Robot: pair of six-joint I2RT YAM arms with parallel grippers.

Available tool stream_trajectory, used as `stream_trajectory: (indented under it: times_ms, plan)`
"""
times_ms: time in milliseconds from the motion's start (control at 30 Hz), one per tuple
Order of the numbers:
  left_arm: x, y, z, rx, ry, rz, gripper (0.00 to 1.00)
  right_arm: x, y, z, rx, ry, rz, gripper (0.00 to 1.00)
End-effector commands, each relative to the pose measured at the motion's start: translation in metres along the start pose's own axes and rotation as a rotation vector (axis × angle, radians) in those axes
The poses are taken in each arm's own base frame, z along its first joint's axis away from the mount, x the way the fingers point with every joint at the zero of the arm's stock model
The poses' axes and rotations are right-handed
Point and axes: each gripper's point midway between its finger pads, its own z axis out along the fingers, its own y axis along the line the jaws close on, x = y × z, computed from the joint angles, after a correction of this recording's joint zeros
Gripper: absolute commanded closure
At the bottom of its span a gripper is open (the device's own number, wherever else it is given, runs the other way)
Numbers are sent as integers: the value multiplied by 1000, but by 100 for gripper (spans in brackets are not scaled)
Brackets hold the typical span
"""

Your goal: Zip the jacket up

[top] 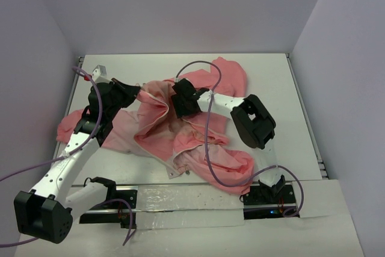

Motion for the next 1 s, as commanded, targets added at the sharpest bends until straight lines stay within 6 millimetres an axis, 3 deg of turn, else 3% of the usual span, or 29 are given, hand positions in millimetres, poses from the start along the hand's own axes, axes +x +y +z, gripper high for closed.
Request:
stream_trajectory:
  times_ms: [0,67,200,300,467,633,833,967]
  plan:
    - [-14,-11,-6,37,-41,1,100,-5,6,9,7,-8,30,45]
    - [-15,-11,-6,35,-43,5,100,-6,4,7,13,-15,34,57]
    - [-15,-12,-7,37,-41,5,100,-21,6,-10,-1,-63,47,89]
    - [-13,-11,-6,37,-37,1,100,-29,7,-22,-9,-91,55,99]
    - [-13,-9,-6,30,-42,7,100,-63,6,-79,-44,-205,59,100]
    - [-11,-10,-3,39,-32,1,100,-79,-2,-129,-113,-281,76,99]
    - [-2,-5,9,6,18,12,100,-80,0,-157,-151,-281,50,94]
    - [0,-5,8,22,11,4,100,-80,-7,-165,-124,-308,59,92]
